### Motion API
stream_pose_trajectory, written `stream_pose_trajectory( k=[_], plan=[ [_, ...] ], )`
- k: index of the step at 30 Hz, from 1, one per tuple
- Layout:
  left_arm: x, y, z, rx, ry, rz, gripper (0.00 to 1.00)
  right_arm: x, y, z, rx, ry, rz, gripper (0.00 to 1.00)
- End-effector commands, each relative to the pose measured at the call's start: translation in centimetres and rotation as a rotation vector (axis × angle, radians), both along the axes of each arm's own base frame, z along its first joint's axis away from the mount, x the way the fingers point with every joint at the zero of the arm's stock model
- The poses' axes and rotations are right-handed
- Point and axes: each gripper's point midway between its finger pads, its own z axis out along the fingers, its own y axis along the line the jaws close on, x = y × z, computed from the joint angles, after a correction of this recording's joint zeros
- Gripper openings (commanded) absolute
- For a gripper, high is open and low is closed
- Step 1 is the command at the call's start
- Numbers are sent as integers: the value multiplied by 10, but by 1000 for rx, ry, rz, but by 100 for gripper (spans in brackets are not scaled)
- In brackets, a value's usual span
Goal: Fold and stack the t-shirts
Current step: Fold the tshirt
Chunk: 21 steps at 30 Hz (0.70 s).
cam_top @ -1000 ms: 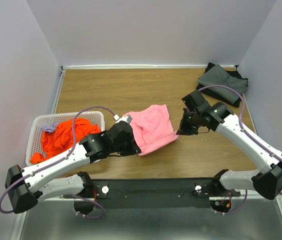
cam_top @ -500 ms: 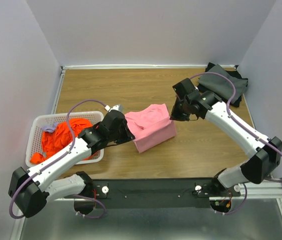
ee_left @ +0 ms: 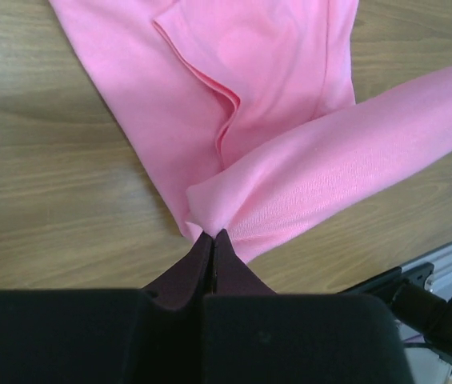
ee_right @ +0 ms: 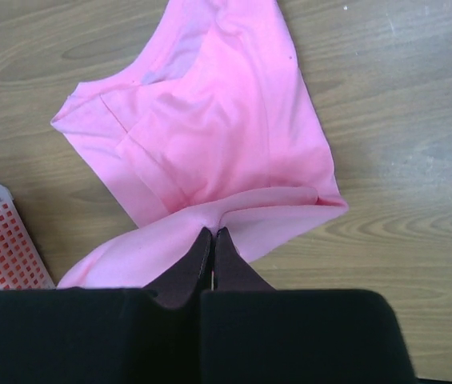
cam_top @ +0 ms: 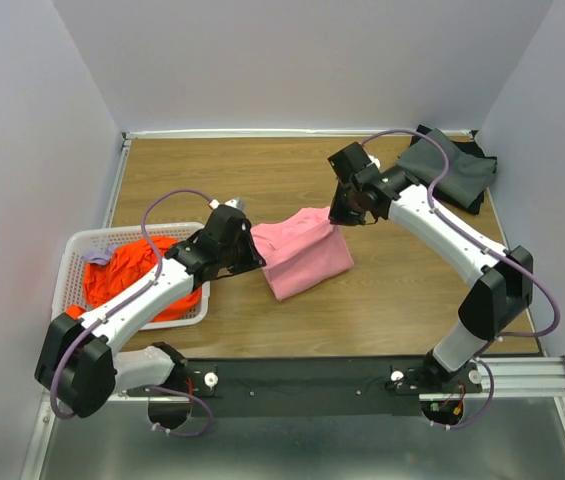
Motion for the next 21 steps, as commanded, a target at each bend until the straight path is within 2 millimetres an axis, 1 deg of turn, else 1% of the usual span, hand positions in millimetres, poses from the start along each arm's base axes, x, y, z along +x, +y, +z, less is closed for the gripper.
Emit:
stream_pose_trajectory(
  k=[1, 4, 6, 8, 9, 13, 17, 18, 21],
  plan=[
    [19, 3, 5, -2, -33, -21, 0, 34, -6, 7, -43, -77, -37, 2],
    [27, 4, -1, 14, -22, -27, 0, 42, -5, 4, -41, -75, -37, 2],
    [33, 6, -3, 18, -25, -24, 0, 48, -5, -2, -49, -64, -38, 2],
    [38, 10, -9, 25, -12, -19, 0, 53, -5, -6, -49, -59, -34, 2],
    [42, 10, -10, 19, -18, -18, 0, 56, -4, -11, -54, -51, -34, 2],
    [50, 15, -25, 29, 14, -22, 0, 66, -6, -23, -67, -33, -24, 2],
    [58, 16, -31, 37, 18, -22, 0, 76, -4, -36, -79, -15, -17, 2],
    [60, 16, -33, 38, 22, -25, 0, 77, -5, -43, -89, -1, -17, 1],
    [68, 15, -41, 48, 32, -46, 0, 83, -6, -49, -95, 6, -21, 2]
  ],
)
